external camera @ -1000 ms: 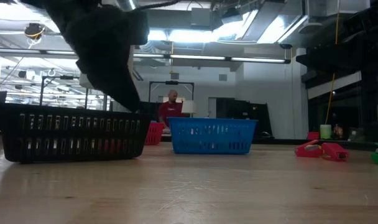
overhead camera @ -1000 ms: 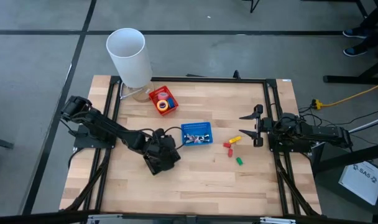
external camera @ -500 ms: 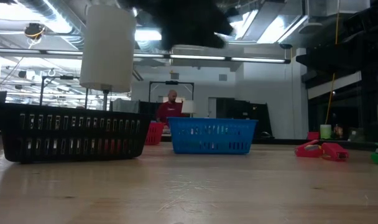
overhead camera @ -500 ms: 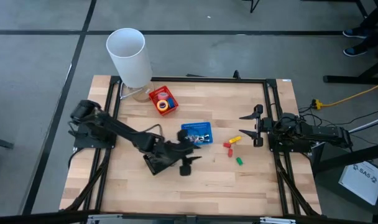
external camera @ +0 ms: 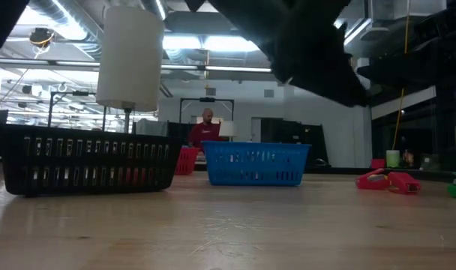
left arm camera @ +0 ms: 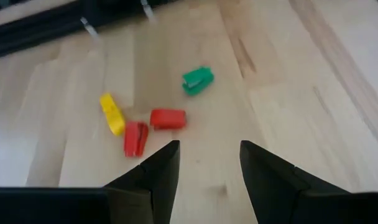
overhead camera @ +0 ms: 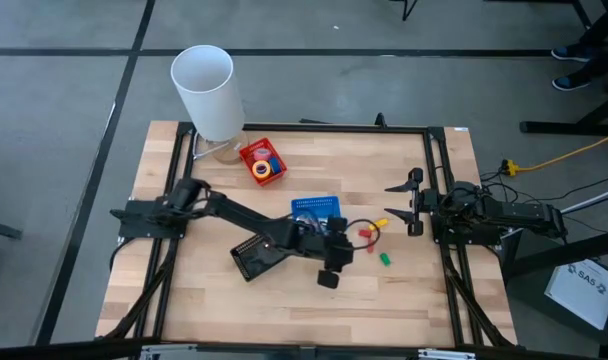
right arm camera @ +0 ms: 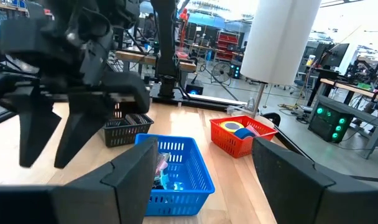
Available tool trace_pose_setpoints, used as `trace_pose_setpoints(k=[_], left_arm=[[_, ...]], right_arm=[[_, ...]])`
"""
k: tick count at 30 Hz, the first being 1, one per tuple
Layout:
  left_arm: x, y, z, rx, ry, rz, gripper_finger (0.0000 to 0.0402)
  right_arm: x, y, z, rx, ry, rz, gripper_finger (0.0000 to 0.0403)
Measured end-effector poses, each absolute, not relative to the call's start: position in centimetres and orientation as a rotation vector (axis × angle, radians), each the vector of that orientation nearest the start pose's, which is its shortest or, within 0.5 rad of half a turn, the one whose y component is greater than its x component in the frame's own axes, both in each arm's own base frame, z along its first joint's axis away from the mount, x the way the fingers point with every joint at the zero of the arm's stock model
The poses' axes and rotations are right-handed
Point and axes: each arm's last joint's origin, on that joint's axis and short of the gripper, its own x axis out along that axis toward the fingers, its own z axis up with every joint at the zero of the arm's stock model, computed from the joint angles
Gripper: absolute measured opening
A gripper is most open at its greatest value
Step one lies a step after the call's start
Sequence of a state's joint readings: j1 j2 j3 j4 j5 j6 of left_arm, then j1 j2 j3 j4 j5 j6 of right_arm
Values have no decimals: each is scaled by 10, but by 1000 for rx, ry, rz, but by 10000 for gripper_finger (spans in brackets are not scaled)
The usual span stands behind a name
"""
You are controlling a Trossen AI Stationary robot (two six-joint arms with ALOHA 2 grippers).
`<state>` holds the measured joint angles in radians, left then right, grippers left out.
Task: Pick and place Stapler, Stapler remover, tape
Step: Put the yellow stapler into the black basket
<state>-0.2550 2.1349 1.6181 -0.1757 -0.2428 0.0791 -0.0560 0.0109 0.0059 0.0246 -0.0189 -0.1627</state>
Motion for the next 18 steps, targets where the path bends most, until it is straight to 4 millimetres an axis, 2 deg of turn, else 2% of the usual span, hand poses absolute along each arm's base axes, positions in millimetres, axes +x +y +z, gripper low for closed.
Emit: trace_pose_setpoints(k=[4,9,12,18], left_arm=[[462,-116,195,272,728,-52,164],[452,-113,219,293,725,-49,159],[447,-111,227,304,728,-29,155],[427,-106,212,262,731,-12,146]], right_arm=[[98,-5,167,-163,-17,-39,262],[98,-5,167,-163,-17,-39,262],[98,-5,167,-163,-17,-39,262],[98,-5,167,-163,-17,-39,262]])
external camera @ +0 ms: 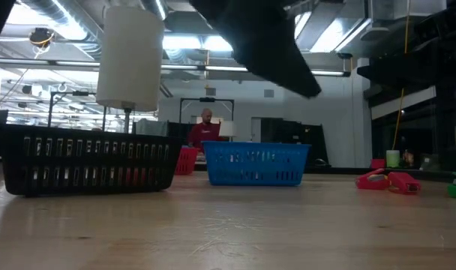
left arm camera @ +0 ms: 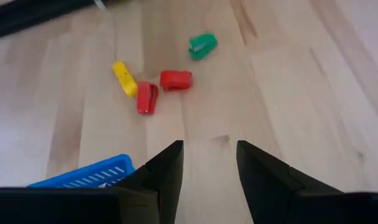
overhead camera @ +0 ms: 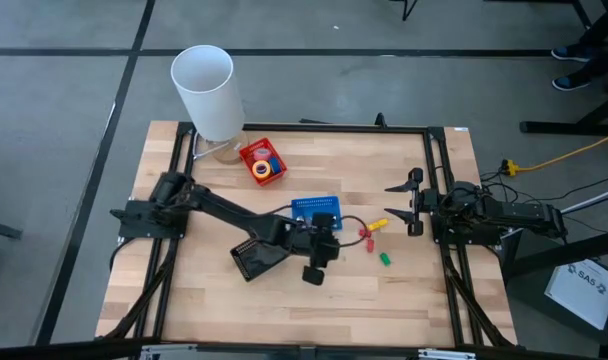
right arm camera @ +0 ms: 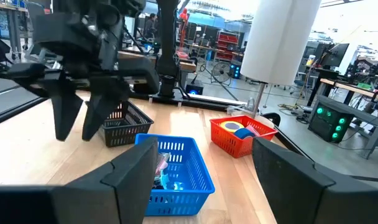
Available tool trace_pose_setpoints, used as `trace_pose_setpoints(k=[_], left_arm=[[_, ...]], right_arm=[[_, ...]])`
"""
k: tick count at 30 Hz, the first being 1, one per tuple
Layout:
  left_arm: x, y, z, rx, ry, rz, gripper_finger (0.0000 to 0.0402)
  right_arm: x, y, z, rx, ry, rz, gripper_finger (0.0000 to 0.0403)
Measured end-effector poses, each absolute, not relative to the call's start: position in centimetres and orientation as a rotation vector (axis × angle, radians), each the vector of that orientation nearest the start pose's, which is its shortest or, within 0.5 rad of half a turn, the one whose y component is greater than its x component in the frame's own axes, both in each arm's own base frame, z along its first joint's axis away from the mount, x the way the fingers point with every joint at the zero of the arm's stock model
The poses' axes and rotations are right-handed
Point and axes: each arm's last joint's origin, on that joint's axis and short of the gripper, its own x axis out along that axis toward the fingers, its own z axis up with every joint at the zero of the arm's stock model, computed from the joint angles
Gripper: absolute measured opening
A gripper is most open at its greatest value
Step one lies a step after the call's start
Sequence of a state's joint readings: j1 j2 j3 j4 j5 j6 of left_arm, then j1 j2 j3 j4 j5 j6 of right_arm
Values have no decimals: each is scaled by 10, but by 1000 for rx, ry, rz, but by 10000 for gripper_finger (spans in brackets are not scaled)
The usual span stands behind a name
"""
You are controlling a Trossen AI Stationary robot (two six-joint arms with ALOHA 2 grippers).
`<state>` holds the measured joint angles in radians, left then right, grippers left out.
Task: Pick and place Stapler, Stapler remover, tape
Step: Put the yellow stapler into the black basket
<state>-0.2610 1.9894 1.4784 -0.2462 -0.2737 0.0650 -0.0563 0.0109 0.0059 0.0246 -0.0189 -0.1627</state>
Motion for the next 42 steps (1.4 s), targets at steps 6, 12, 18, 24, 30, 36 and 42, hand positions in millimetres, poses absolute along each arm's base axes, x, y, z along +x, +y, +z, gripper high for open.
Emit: trace_pose_setpoints(k=[6,12,18,24,30,36,42], left_arm=[[389,-108,234,207,540,12,143],[342,-101,237,118,356,28,143],[308,-94,225,-34,188,40,143],[298,-98,220,-130,157,21,143],[296,-103,220,-76,160,39,143],[296,-103,220,-47,160,48,143],[296,-103,220,-32,163,48,143]], right_arm=[[98,-4,168,-121,-30,-21,262],[97,-1,177,69,-114,89,262],[96,1,184,178,-179,166,262],[96,1,183,140,-170,187,262],[101,-1,186,55,-102,119,262],[115,-1,196,66,126,112,262],[135,-2,200,20,408,119,262]])
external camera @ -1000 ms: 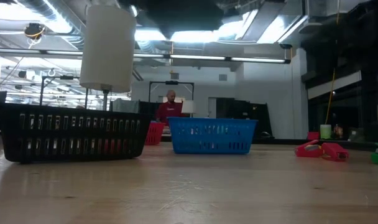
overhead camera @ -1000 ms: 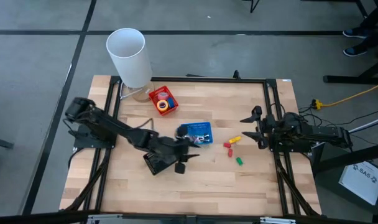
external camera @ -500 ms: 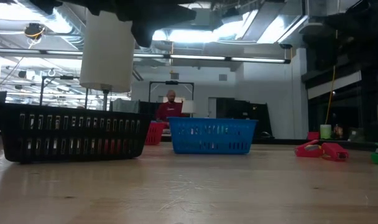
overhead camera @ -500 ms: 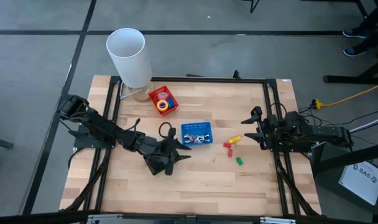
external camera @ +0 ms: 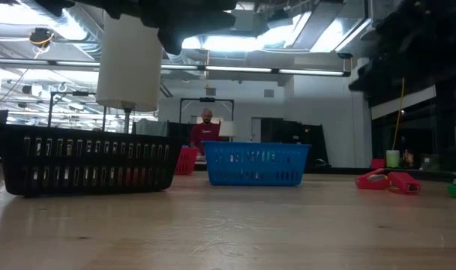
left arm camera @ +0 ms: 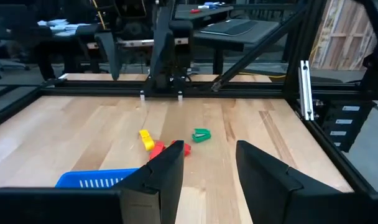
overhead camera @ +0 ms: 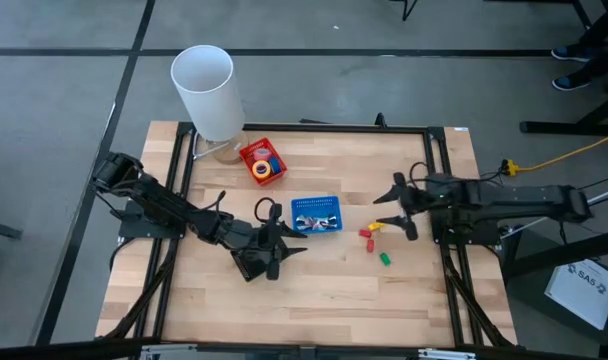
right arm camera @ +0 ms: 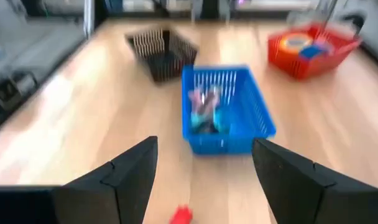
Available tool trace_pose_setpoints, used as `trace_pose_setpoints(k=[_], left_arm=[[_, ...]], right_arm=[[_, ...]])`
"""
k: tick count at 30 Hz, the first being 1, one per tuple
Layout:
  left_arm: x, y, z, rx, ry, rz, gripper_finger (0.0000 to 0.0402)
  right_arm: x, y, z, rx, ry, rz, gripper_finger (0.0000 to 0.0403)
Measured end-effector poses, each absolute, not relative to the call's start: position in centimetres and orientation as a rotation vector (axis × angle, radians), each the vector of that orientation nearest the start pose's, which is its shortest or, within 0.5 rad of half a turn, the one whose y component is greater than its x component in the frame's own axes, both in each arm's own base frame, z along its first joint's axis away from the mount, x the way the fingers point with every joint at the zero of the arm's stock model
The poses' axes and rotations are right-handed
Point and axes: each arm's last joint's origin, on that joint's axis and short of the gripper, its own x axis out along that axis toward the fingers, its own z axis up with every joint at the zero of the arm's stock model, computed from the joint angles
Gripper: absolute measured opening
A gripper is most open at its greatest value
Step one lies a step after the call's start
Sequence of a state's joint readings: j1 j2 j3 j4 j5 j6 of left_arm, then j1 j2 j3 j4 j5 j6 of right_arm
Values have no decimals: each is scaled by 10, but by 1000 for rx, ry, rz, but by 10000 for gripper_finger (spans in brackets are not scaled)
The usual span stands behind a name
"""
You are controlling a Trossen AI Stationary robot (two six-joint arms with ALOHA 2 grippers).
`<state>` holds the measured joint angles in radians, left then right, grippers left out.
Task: Pick and place Stapler, Stapler remover, tape
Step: Put the yellow stapler into the black basket
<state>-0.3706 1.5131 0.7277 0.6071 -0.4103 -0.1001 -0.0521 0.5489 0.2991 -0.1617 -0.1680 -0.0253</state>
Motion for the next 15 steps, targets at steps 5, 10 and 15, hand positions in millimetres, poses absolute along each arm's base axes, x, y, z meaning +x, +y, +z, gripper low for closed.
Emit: trace_pose_setpoints(k=[5,10,15], left_arm=[[296,-103,219,-31,168,46,143],[296,-103,219,-43,169,39,143],[296,-103,218,-46,178,40,143]], right_arm=[[151,0,189,-4,583,147,262],[159,1,174,-22,694,161,262],[163,2,160,-76,806,135,262]])
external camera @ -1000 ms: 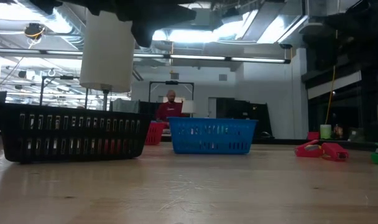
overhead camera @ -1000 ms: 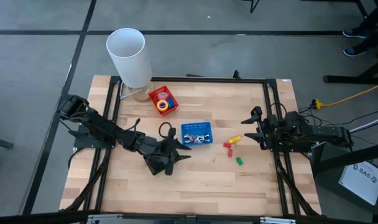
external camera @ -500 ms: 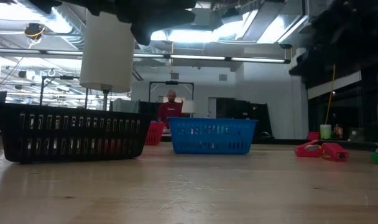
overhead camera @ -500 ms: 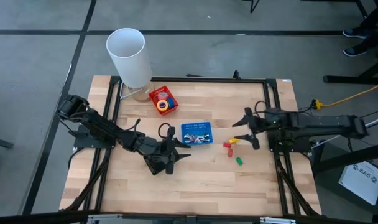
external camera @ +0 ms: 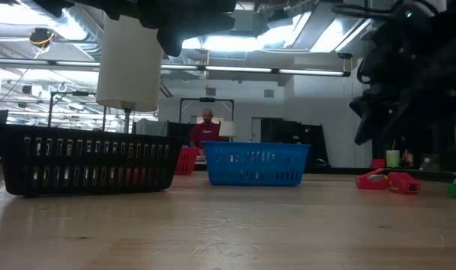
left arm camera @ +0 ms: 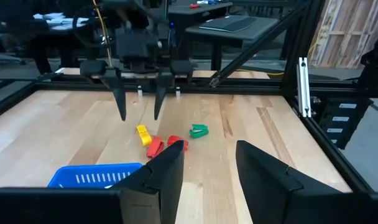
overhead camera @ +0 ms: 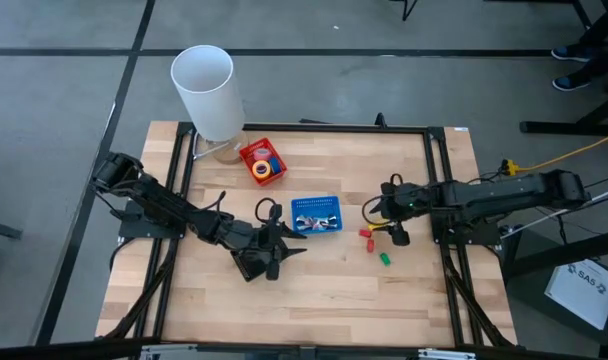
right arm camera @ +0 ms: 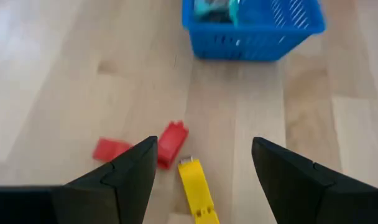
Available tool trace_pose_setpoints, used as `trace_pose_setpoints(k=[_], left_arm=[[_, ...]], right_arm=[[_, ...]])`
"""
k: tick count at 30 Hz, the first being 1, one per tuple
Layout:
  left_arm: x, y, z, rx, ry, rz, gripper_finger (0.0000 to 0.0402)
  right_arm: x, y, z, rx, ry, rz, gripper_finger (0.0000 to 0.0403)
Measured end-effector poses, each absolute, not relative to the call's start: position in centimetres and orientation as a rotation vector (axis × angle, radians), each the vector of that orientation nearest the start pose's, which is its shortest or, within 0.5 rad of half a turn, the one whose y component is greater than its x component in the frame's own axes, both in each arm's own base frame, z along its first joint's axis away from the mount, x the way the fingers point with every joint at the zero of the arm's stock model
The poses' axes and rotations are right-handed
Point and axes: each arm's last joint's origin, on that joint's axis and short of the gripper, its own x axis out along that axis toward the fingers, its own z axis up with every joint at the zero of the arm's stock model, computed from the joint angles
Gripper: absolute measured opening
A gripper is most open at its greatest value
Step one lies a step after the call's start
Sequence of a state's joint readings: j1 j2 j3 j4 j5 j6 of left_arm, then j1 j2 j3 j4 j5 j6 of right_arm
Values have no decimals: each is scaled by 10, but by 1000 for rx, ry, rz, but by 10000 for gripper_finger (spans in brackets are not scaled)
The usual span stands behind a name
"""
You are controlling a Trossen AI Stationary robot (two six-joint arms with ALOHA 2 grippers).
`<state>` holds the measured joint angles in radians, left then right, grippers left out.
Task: Pick and place Stapler, Stapler remover, tape
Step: Put the yellow stapler into the black basket
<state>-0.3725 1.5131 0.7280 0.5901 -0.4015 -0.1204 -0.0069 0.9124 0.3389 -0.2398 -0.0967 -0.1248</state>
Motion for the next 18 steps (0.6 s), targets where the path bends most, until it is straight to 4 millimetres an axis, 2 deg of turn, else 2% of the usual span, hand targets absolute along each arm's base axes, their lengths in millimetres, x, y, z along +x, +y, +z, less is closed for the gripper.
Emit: trace_pose_setpoints(k=[18], left_arm=[[295,-103,217,-40,195,39,143]], right_arm=[[173,2,122,-104,1048,168,262]])
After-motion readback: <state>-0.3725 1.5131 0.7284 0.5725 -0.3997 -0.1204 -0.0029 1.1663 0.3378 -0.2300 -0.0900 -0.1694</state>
